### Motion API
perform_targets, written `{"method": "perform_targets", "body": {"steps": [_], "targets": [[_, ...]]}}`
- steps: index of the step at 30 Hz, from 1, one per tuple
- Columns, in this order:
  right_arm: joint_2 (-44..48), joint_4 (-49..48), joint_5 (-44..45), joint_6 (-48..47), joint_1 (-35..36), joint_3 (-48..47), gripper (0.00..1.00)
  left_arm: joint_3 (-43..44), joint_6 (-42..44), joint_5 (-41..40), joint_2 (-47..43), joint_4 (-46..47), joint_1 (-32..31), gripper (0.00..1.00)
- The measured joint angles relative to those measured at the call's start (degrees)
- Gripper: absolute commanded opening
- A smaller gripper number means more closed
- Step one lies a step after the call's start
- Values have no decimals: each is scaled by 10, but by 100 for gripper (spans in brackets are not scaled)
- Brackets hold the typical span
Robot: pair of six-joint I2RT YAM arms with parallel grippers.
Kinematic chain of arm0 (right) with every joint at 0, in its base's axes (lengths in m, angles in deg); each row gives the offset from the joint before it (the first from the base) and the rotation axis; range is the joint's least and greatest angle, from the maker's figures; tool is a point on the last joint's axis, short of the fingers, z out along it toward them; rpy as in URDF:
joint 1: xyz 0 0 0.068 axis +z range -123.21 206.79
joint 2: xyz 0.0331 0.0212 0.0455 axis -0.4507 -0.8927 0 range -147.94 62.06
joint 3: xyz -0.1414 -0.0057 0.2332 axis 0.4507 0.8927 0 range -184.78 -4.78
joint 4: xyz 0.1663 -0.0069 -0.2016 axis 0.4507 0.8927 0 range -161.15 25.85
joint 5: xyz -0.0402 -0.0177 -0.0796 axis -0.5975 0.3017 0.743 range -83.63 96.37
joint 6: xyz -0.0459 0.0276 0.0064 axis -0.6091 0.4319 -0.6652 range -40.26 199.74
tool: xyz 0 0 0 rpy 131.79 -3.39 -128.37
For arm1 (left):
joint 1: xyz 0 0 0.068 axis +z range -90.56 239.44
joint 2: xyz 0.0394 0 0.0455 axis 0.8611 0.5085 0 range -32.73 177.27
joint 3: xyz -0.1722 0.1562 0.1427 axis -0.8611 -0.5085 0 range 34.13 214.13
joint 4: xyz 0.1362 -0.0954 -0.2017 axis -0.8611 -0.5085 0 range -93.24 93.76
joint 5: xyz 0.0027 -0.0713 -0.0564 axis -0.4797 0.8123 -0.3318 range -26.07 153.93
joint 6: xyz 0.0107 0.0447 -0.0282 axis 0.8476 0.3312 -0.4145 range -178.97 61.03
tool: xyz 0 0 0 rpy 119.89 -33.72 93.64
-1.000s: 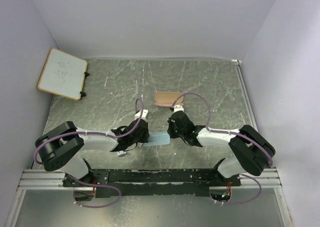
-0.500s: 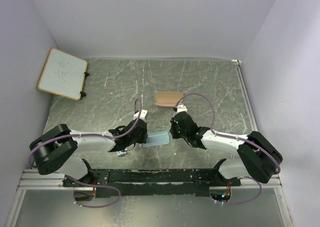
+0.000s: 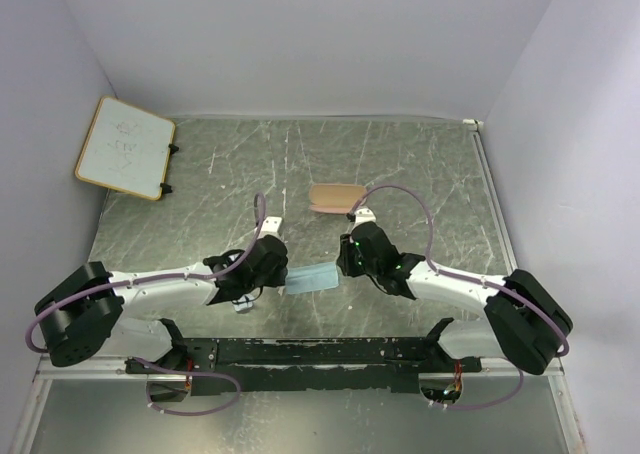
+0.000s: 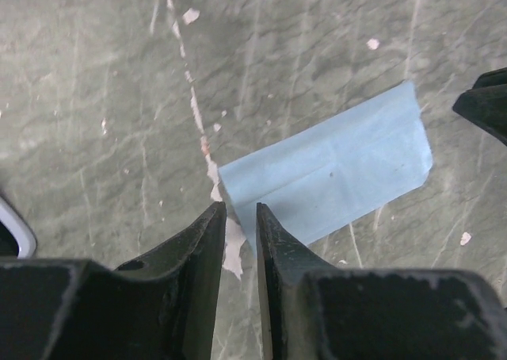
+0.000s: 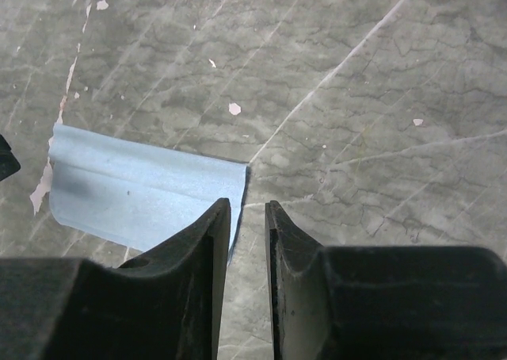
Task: Organize the sunglasses
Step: Fold the glasses cleaning cloth at the center of the board, then pick up the glasses cleaning cloth from the center of the board.
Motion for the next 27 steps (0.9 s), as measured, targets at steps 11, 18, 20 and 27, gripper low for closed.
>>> {"method": "perform_targets", "body": {"steps": [11, 18, 20, 27], "targets": [[-15, -3, -26, 0, 0, 0, 25, 0, -69, -1, 27, -43, -2, 34], [-17, -4, -32, 0, 0, 0, 25, 4, -80, 0, 50, -41, -3, 34], [-17, -6, -34, 0, 0, 0, 25, 5, -82, 0, 51, -41, -3, 34], [-18, -21, -38, 0, 0, 0, 25, 6, -90, 0, 52, -41, -3, 34]]}}
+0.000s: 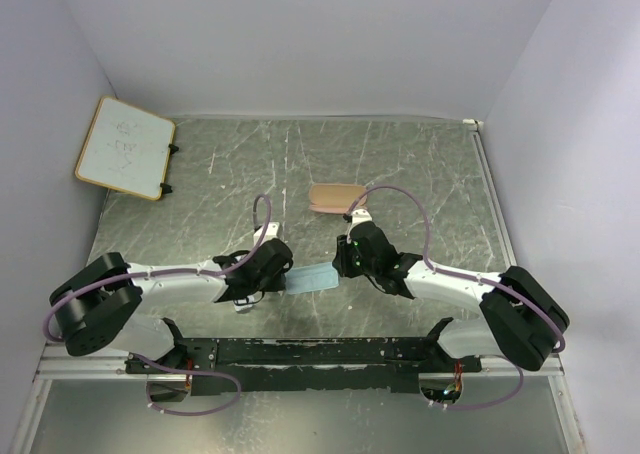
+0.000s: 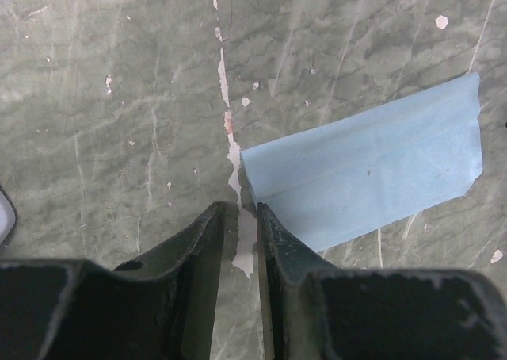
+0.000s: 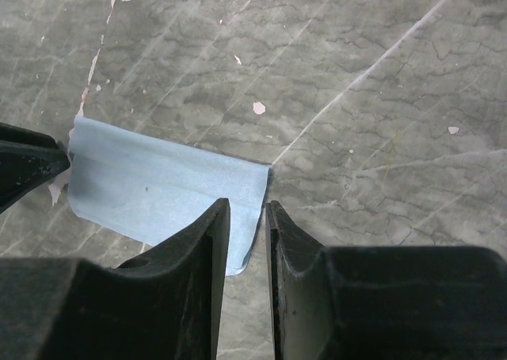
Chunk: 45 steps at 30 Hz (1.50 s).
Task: Organize the sunglasses
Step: Pick up the glasses cleaning cloth from the center of the board.
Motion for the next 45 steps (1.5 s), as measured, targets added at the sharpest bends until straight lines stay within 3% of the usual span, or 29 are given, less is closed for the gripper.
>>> {"method": "perform_targets", "body": {"steps": [32, 37, 45], "targets": [[11, -13, -7, 1, 0, 13, 25, 59, -54, 3, 47, -57, -21, 31], [11, -13, -7, 1, 0, 13, 24, 65, -54, 2, 52, -64, -21, 23], [10, -12, -14, 1, 0, 13, 24, 66, -54, -2, 53, -69, -21, 20]]}}
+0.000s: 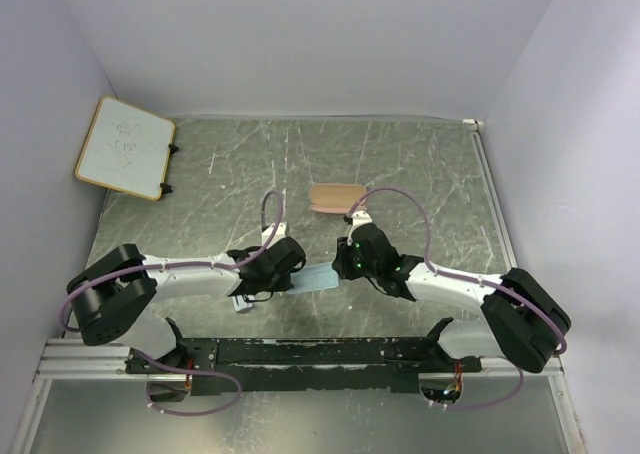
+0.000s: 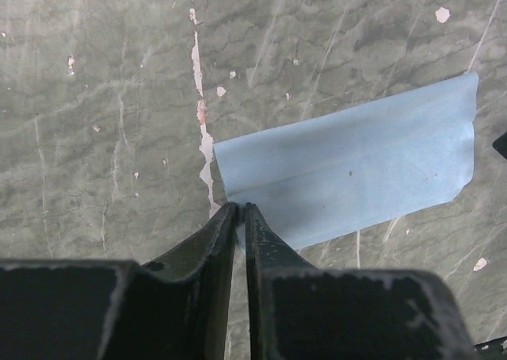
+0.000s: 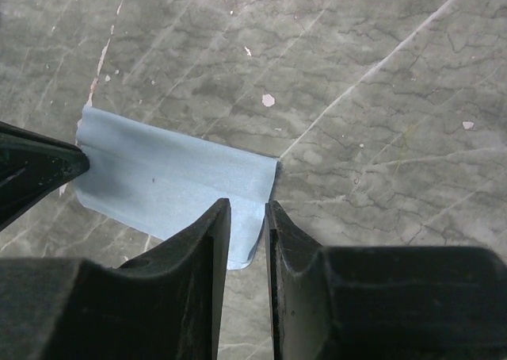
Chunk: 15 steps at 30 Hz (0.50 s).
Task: Organize the sunglasses
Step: Pick up the glasses cleaning cloth from the center of the board.
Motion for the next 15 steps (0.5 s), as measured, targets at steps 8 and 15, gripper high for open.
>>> {"method": "perform_targets", "body": {"steps": [8, 15], "targets": [[-16, 6, -8, 0, 2, 0, 24, 6, 1, -1, 5, -4, 0, 14], [-24, 8, -12, 3, 2, 0, 24, 6, 1, -1, 5, -4, 0, 15]]}}
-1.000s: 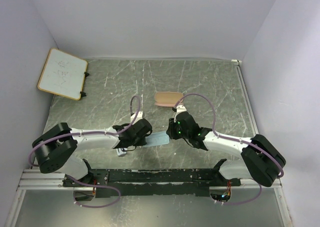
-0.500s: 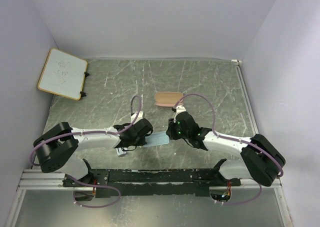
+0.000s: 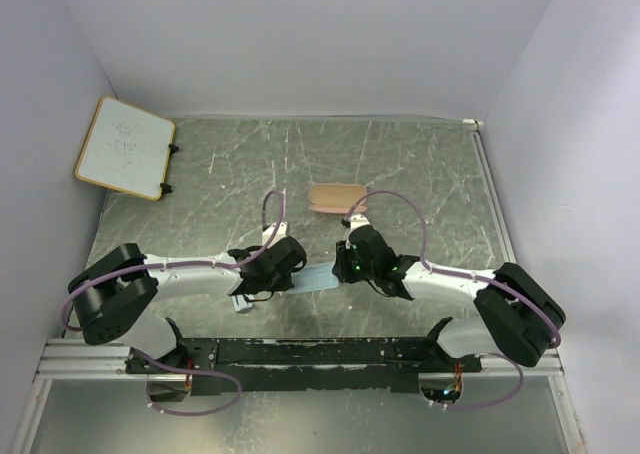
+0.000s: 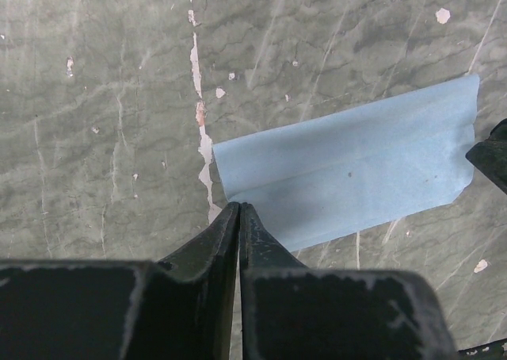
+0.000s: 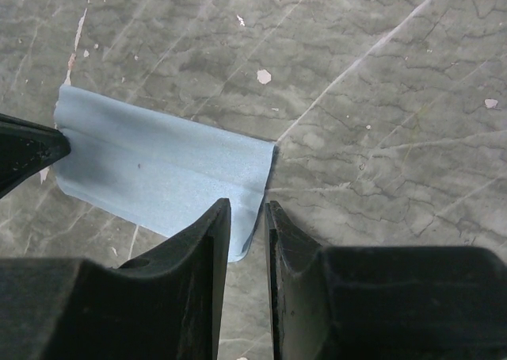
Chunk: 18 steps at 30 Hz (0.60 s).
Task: Organize the sunglasses
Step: Pick up the glasses cleaning cloth from the center of the board.
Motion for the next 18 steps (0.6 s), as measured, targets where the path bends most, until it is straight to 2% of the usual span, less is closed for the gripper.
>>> {"method": "perform_targets", "body": {"steps": [18], "targets": [[-19, -3, 2, 8, 10, 0, 21, 0, 2, 0, 0, 1, 0, 17]]}}
